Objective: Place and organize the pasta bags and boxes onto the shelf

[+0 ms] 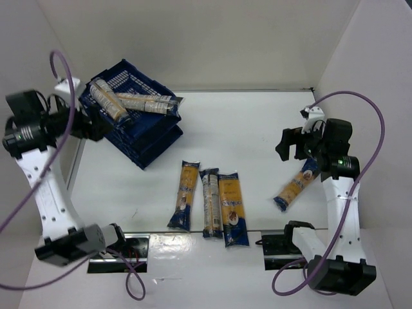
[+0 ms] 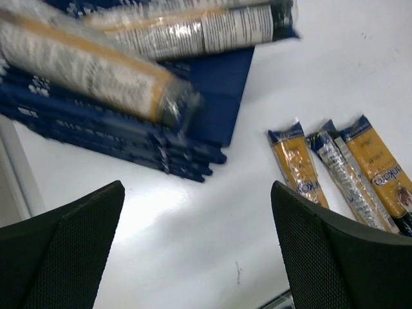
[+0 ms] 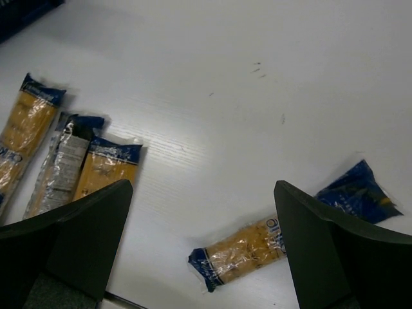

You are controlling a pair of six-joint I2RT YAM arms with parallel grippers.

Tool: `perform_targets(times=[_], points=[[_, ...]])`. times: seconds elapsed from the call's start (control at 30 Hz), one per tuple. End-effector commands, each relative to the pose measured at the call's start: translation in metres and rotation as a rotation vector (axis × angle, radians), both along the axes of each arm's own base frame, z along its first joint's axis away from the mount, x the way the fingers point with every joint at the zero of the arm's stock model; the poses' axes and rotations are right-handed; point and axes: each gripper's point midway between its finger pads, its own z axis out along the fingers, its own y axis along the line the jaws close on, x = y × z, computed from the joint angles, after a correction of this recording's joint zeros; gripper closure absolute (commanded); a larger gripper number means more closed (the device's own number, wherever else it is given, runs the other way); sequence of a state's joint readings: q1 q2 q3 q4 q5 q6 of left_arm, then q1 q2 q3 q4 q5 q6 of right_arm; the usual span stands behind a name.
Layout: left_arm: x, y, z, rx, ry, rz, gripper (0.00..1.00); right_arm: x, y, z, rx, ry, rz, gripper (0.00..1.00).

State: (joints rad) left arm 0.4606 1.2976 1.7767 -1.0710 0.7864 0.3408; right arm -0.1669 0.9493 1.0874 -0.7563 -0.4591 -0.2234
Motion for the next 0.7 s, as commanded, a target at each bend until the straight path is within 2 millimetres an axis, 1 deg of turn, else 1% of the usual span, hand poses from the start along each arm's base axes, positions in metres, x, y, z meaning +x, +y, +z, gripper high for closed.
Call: perform_targets(times=[0.0,0.03,0.07,0.1,0.17,0.2,0.23,0.27,0.3,0.33,0.4,0.47,0.53,0.57,0.67], points=[[-0.028,-0.004,0.006,0.12,-0.186,0.059,0.0,-0.004,-0.023,-0.001,-0.033,-0.019,-0.119,0.0],[-0.031,-0.004,-0.024,0.086,-0.123,0.071,0.0,-0.005,-0.031,-0.001,-0.035,-0.029,-0.148,0.0],[-0.035,-0.005,-0.034,0.076,-0.11,0.09,0.0,-0.006,-0.035,-0.005,-0.033,-0.018,-0.164,0.0],[-0.046,-0.009,-0.038,0.079,-0.117,0.103,0.0,-0.005,-0.039,-0.001,-0.037,-0.04,-0.178,0.0],[-0.051,-0.008,-0.05,0.076,-0.119,0.142,0.0,-0.005,-0.051,-0.003,-0.043,-0.039,-0.224,0.0],[-0.06,-0.01,-0.068,0.074,-0.1,0.153,0.0,-0.005,-0.051,-0.003,-0.043,-0.039,-0.224,0.0],[-0.063,-0.01,-0.074,0.072,-0.099,0.168,0.0,-0.006,-0.056,-0.007,-0.047,-0.028,-0.246,0.0],[-0.065,-0.009,-0.08,0.065,-0.094,0.185,0.0,-0.006,-0.06,-0.003,-0.051,-0.047,-0.259,0.0],[-0.066,-0.01,-0.086,0.064,-0.09,0.185,0.0,-0.007,-0.064,-0.01,-0.055,-0.031,-0.278,0.0],[-0.066,-0.009,-0.103,0.04,-0.044,0.199,0.0,-0.005,-0.066,-0.011,-0.062,-0.037,-0.286,0.0],[-0.062,-0.002,-0.111,0.032,-0.041,0.243,0.0,-0.007,-0.074,-0.011,-0.054,-0.034,-0.32,0.0],[-0.061,-0.002,-0.108,0.042,-0.066,0.243,0.0,-0.004,-0.079,-0.014,-0.055,-0.034,-0.335,0.0],[-0.056,0.0,-0.111,0.039,-0.078,0.247,0.0,-0.004,-0.079,-0.014,-0.055,-0.034,-0.335,0.0],[-0.055,0.002,-0.117,0.04,-0.07,0.255,0.0,-0.005,-0.082,-0.018,-0.053,-0.025,-0.344,0.0],[-0.052,0.003,-0.116,0.029,-0.084,0.263,0.0,-0.005,-0.082,-0.018,-0.053,-0.025,-0.344,0.0]])
